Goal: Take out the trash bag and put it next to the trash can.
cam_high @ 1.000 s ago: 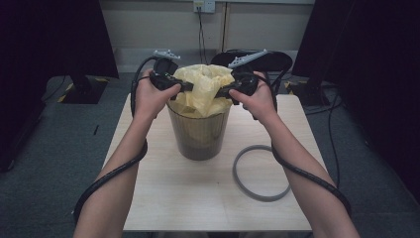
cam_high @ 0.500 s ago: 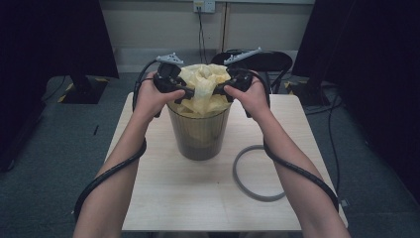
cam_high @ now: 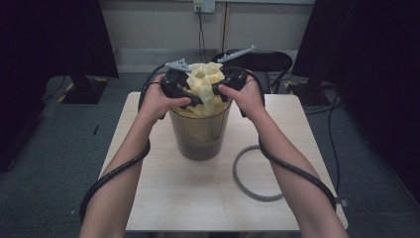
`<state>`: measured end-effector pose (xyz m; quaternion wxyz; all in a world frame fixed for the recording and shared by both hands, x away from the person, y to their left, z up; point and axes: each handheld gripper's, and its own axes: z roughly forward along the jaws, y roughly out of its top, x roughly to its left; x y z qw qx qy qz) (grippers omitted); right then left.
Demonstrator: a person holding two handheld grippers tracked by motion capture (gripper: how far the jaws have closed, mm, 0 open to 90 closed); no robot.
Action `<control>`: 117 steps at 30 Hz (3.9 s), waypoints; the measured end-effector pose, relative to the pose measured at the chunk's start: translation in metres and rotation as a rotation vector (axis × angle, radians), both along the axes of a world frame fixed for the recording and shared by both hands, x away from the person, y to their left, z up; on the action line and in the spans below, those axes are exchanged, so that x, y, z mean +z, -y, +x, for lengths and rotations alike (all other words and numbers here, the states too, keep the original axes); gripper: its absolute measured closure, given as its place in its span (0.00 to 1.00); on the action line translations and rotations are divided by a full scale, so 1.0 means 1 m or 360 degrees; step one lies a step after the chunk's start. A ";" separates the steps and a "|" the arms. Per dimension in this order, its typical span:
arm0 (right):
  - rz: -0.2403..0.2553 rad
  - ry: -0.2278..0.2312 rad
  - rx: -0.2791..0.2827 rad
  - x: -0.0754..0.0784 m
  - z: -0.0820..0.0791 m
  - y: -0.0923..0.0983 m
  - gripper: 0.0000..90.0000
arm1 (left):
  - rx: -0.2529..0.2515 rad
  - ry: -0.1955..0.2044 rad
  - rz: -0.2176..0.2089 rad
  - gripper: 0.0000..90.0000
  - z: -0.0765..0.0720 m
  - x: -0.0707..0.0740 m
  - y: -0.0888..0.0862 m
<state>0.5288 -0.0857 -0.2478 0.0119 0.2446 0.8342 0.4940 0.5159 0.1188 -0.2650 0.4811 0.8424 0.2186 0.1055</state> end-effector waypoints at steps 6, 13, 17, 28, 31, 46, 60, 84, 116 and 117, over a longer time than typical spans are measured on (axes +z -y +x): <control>-0.0017 0.0005 -0.0002 0.001 -0.002 -0.005 1.00 | -0.0022 -0.0013 0.0009 0.33 -0.002 -0.003 0.001; 0.0026 -0.0003 0.0048 0.006 -0.007 -0.011 1.00 | -0.0067 -0.0003 0.0049 0.35 -0.004 -0.006 0.006; -0.0010 0.0036 0.0078 0.009 -0.011 -0.018 1.00 | -0.0091 -0.0022 0.0071 0.68 -0.005 -0.006 0.011; 0.0108 0.0078 -0.0003 0.001 -0.013 0.007 0.50 | 0.0091 -0.0125 0.0119 0.94 -0.014 0.001 -0.008; 0.0059 0.0135 -0.0062 0.001 -0.013 0.019 0.40 | 0.0153 -0.0133 0.0097 0.94 -0.019 0.008 -0.022; -0.0091 0.0154 -0.0020 -0.018 -0.018 0.010 0.39 | 0.0186 -0.0144 0.0050 0.94 -0.027 0.020 -0.033; -0.0192 0.0137 0.0023 -0.023 -0.012 -0.010 0.44 | 0.0180 -0.0189 -0.0159 0.94 -0.025 0.037 -0.048; -0.0169 0.0214 0.0022 0.012 -0.020 -0.010 1.00 | 0.0024 -0.0006 0.0355 0.68 -0.015 0.021 -0.012; 0.0010 0.0093 -0.0103 -0.004 -0.019 0.014 0.42 | 0.0187 -0.0162 -0.0109 0.93 -0.014 0.014 -0.042; -0.0005 0.0093 -0.0105 -0.005 -0.018 0.012 0.42 | 0.0182 -0.0167 -0.0137 0.93 -0.015 0.015 -0.043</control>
